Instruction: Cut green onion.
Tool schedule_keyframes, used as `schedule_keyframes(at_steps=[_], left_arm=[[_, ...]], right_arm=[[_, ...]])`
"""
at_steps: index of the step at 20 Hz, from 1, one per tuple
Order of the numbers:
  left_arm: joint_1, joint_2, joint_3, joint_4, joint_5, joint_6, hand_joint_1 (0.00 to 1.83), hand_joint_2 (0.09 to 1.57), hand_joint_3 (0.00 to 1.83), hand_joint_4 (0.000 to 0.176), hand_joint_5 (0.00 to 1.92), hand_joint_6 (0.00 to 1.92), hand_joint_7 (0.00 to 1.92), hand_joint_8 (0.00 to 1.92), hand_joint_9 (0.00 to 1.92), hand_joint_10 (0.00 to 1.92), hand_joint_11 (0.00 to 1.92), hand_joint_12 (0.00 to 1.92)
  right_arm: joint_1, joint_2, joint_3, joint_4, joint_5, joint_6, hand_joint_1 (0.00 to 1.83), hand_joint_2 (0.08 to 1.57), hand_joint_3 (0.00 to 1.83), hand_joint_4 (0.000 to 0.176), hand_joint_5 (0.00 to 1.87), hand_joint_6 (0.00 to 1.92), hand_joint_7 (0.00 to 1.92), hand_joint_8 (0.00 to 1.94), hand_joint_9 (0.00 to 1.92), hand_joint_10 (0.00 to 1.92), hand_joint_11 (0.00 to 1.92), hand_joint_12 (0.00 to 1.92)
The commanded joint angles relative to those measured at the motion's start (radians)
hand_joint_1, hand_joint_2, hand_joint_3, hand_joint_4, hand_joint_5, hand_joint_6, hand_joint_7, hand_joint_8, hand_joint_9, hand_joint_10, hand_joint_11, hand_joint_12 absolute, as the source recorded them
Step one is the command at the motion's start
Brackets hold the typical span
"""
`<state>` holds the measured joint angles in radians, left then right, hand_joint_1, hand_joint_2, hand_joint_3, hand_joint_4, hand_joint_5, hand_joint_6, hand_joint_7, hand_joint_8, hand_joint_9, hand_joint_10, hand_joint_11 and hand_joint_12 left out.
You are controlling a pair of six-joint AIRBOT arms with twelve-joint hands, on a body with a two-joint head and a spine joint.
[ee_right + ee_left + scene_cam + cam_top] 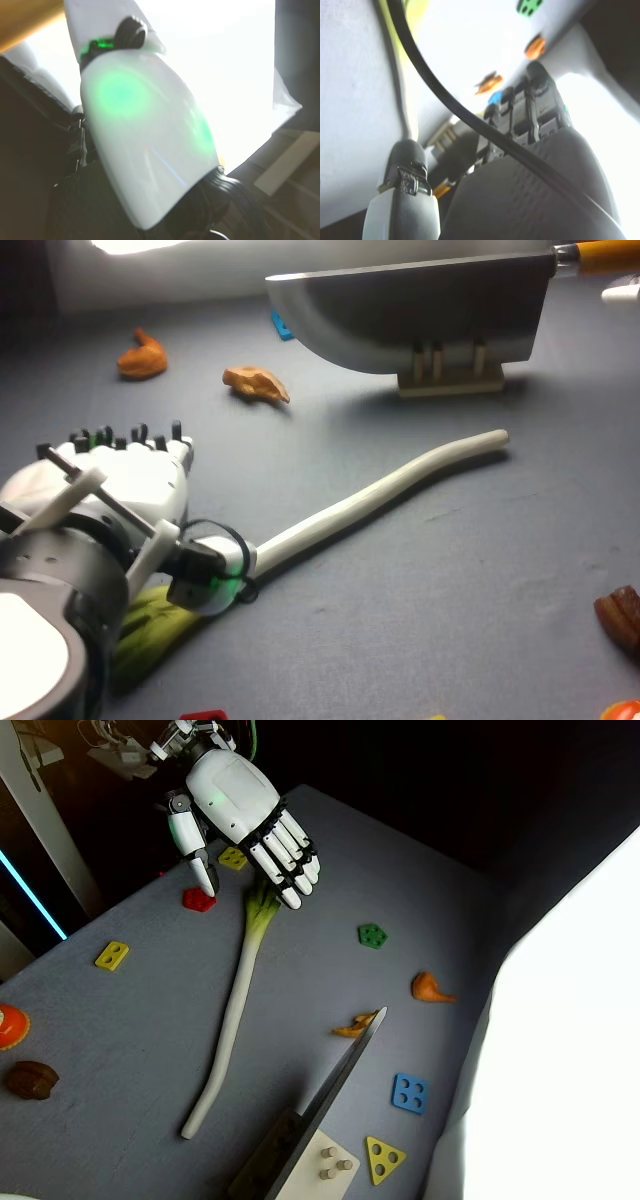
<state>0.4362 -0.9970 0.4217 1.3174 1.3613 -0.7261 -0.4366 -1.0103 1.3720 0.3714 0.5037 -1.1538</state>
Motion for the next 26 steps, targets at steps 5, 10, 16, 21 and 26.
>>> schedule_keyframes(at_steps=[5,10,16,21,26], left_arm=[[0.002,-0.029,-0.004,0.087,0.057,0.006,0.4,1.3,0.0,0.037,0.02,0.0,0.03,0.0,0.03,0.0,0.0,0.27],[0.026,-0.03,-0.006,0.055,0.057,0.003,0.55,1.27,0.0,0.053,0.01,0.0,0.03,0.0,0.02,0.0,0.0,0.33],[0.031,-0.035,0.003,0.049,0.033,-0.005,0.82,1.22,0.0,0.062,0.03,0.01,0.01,0.0,0.01,0.0,0.0,0.12],[0.073,-0.066,0.004,0.06,0.042,-0.125,0.82,1.21,0.0,0.058,0.04,0.0,0.05,0.0,0.01,0.0,0.01,0.01],[0.123,-0.096,-0.013,0.129,0.122,-0.217,0.79,1.24,0.0,0.05,0.05,0.01,0.01,0.0,0.0,0.0,0.01,0.0]], right_arm=[[-0.023,-0.048,0.116,-0.09,0.109,0.123,1.01,1.04,0.0,0.012,0.0,0.0,0.0,0.0,0.0,0.0,0.0,0.0],[-0.046,-0.111,0.206,-0.112,0.107,0.149,1.02,1.02,0.0,0.011,0.0,0.0,0.0,0.0,0.0,0.0,0.0,0.0],[-0.037,-0.226,0.363,-0.192,0.107,0.234,1.07,1.03,0.0,0.003,0.0,0.0,0.0,0.0,0.0,0.0,0.0,0.0],[-0.037,-0.264,0.392,-0.194,0.115,0.253,1.11,1.01,0.0,0.006,0.0,0.0,0.0,0.0,0.0,0.0,0.0,0.0],[-0.039,-0.3,0.421,-0.196,0.128,0.254,1.11,1.01,0.0,0.003,0.0,0.0,0.0,0.0,0.0,0.0,0.0,0.0]])
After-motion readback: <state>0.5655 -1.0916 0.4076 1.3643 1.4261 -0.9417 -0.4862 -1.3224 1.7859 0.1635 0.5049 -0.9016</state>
